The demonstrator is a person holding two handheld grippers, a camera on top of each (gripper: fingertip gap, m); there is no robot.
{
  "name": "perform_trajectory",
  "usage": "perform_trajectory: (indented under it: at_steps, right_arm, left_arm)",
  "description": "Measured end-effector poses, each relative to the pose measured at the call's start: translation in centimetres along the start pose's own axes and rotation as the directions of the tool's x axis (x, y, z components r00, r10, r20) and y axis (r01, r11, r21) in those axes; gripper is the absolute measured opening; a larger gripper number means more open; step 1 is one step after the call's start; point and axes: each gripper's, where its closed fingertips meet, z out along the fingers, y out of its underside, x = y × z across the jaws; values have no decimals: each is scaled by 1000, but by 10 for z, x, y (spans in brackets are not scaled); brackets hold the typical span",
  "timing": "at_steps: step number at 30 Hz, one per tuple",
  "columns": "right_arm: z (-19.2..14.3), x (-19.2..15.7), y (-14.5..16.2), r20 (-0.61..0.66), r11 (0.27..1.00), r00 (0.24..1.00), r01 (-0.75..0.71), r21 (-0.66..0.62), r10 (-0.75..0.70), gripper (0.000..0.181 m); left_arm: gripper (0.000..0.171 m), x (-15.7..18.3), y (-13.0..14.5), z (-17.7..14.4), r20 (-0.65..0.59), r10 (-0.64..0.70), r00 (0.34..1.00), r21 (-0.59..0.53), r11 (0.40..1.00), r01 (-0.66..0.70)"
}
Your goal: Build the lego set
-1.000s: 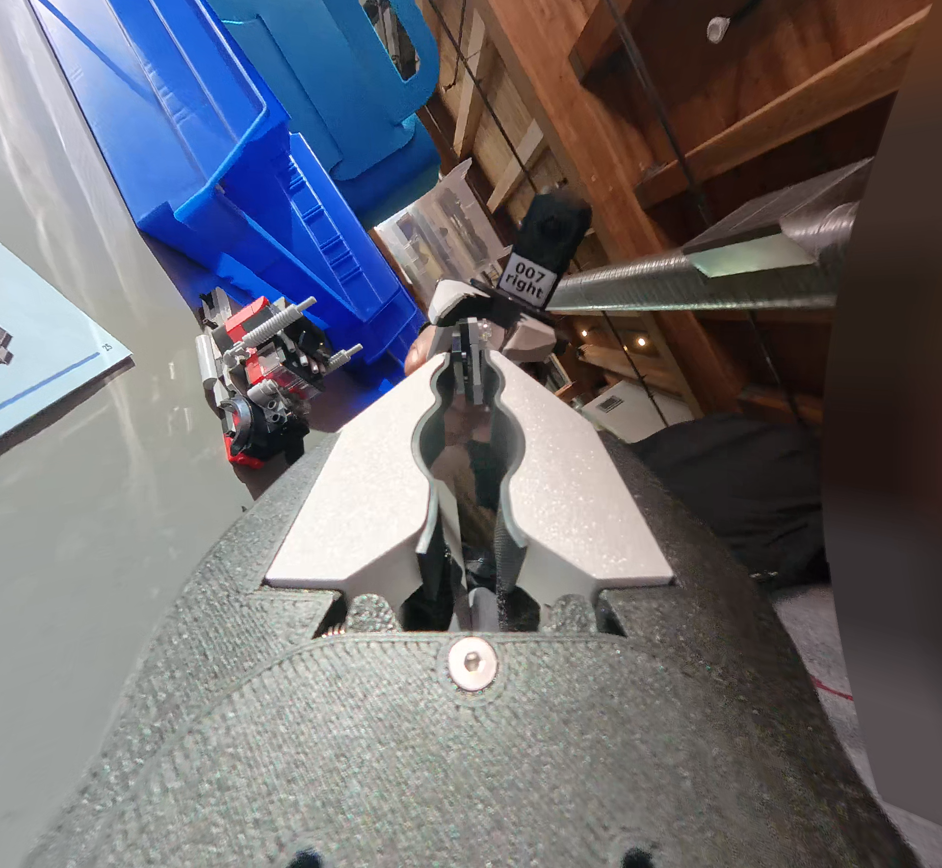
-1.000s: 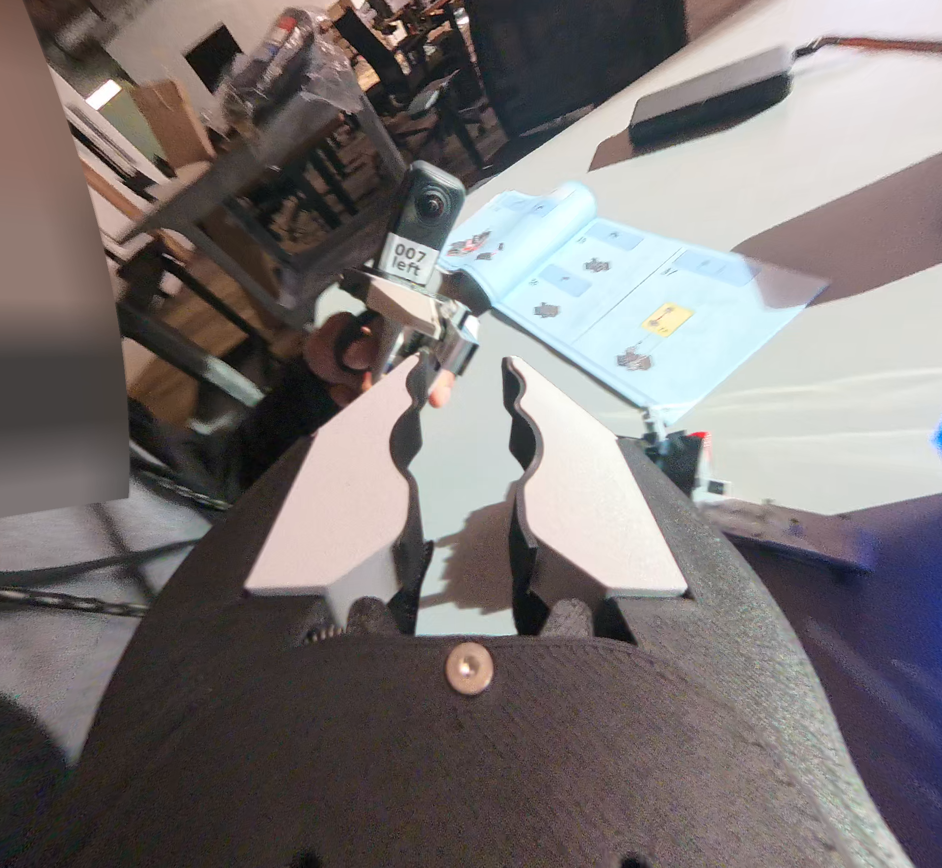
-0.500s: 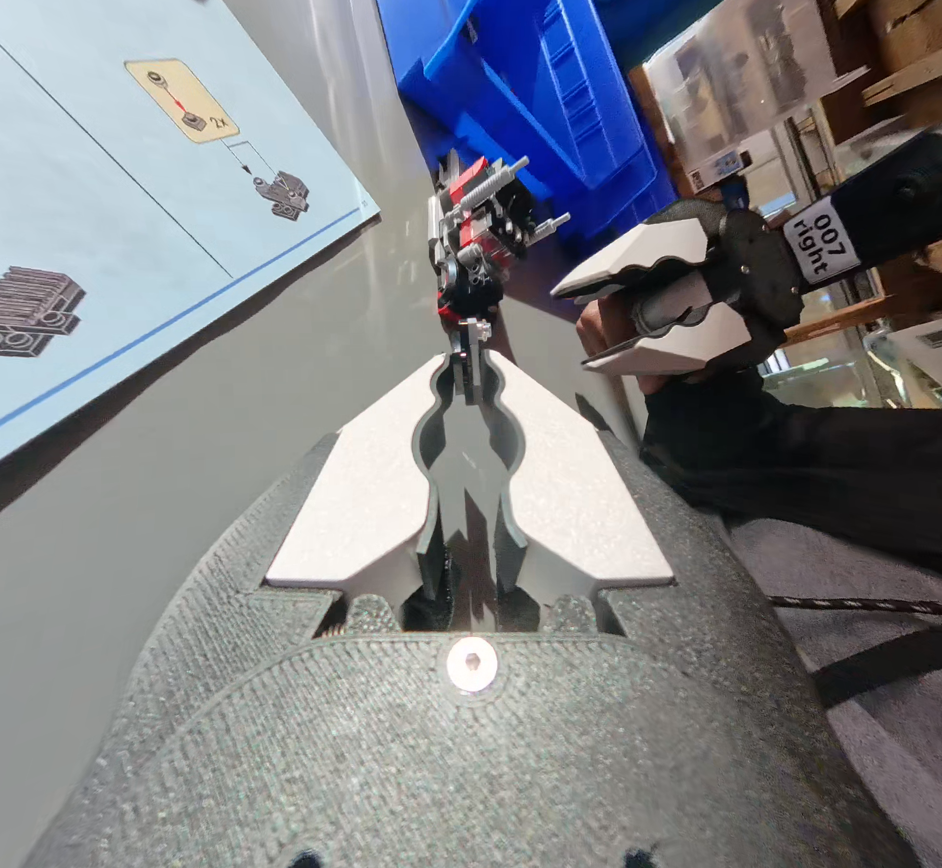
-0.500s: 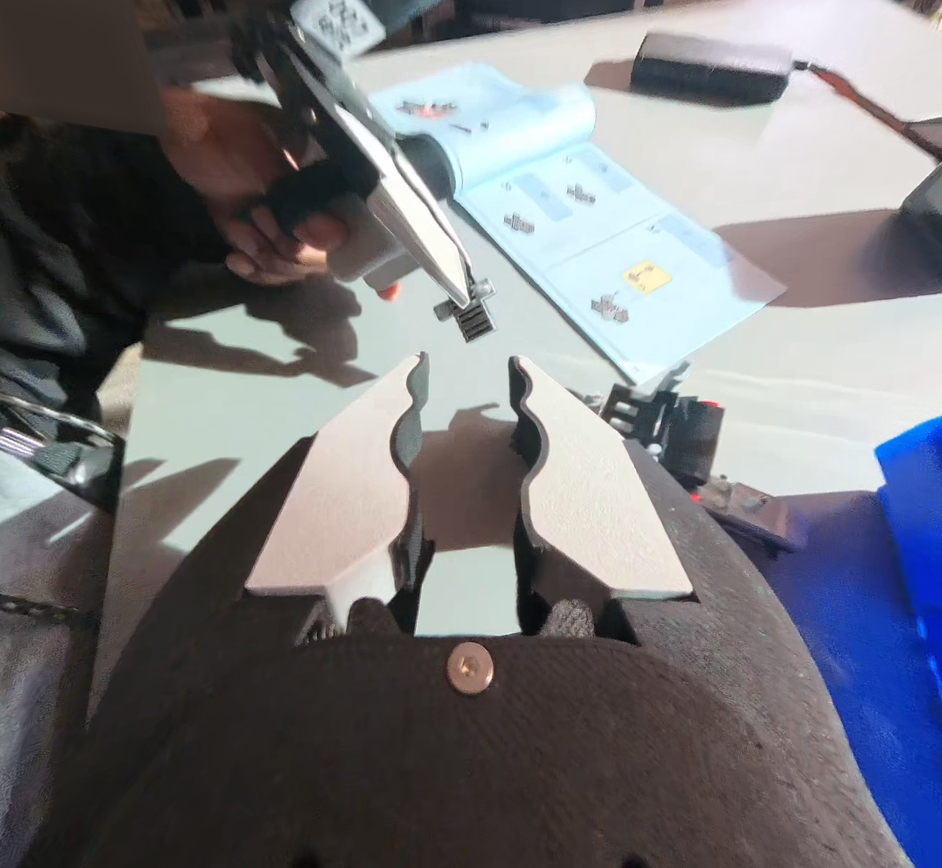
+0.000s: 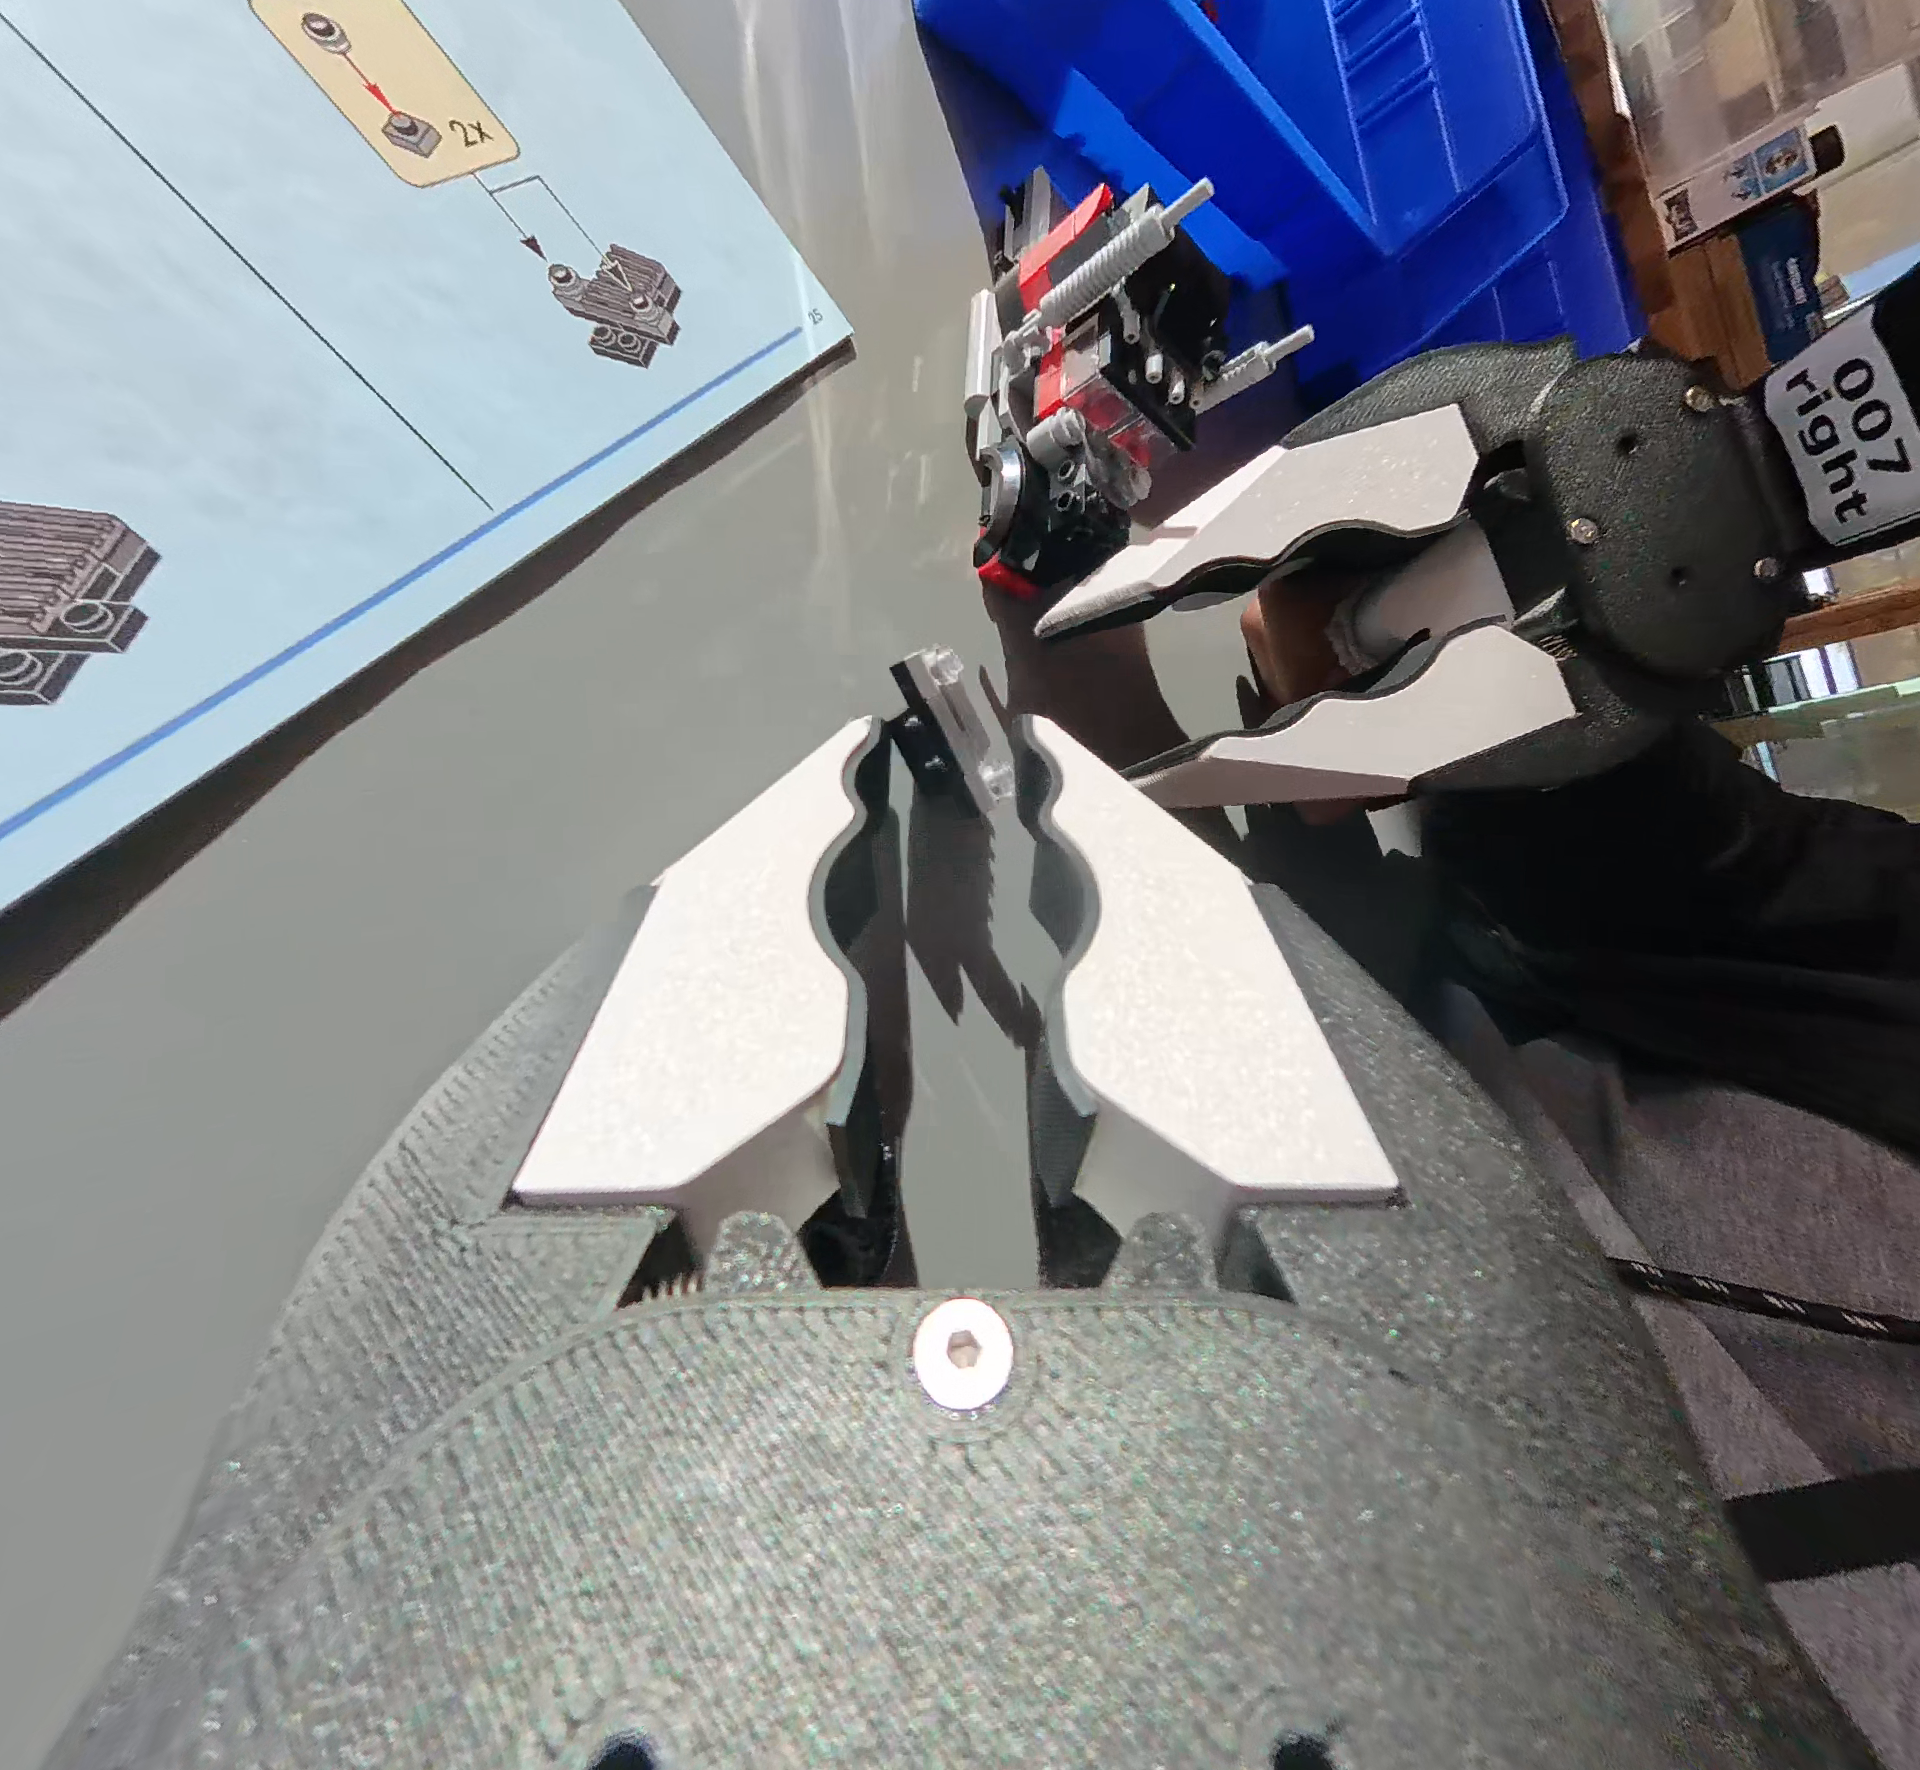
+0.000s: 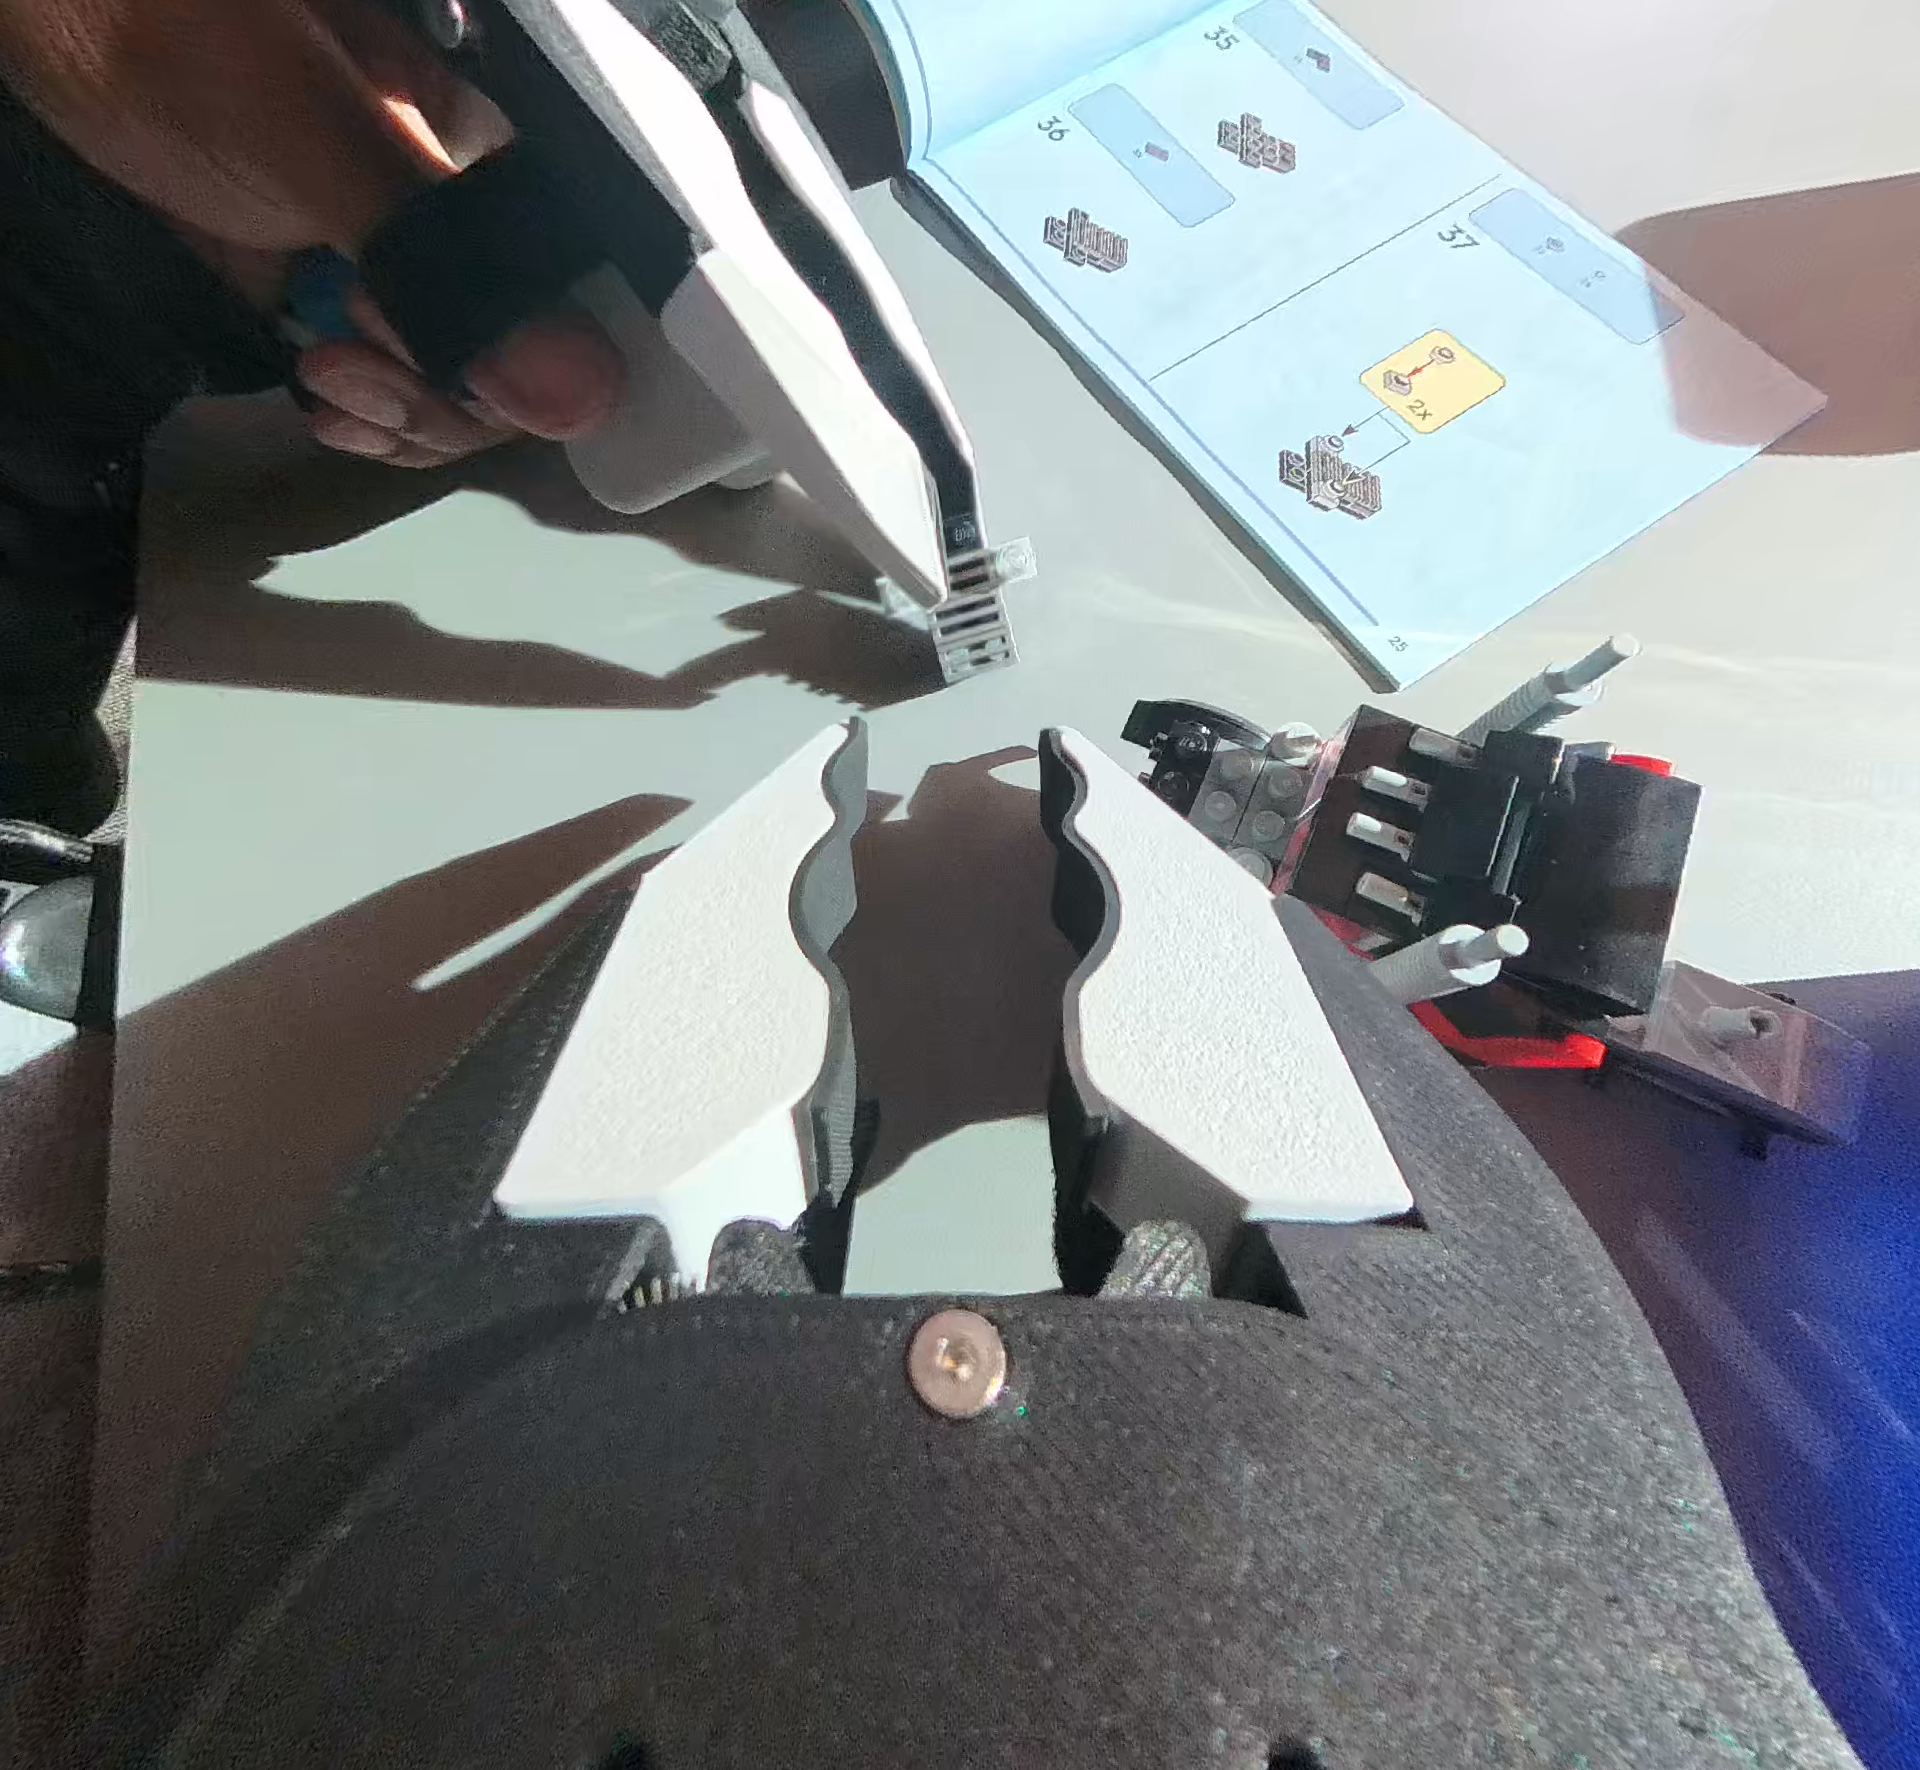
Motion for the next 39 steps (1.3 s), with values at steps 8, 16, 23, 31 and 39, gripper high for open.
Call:
perform_trajectory:
  at_steps: [8, 16, 23, 31, 39]
  right_arm:
    - [1, -4, -1, 31, 1000, 999, 10, 5, -10, 34]
    - [-22, -1, -48, 107, 987, 990, 72, 143, -88, 32]
    - [-11, 75, -98, -41, 968, 967, 250, -8, -250, 40]
    - [10, 124, -130, -32, 993, 995, 96, 72, -93, 54]
    - [13, 136, -94, 34, 998, 998, 49, 44, -50, 55]
  left_arm:
    - [50, -7, -4, -18, 34, 52, 998, 31, 998, -53]
    - [56, -4, -63, -85, -95, 91, 991, 460, 887, -37]
    - [97, -13, -67, -92, -19, 131, 991, 498, 861, -104]
    - [121, -1, -83, -100, 100, 242, 965, 513, 819, -258]
    - [119, -14, -182, -65, 350, 470, 811, 182, 815, -551]
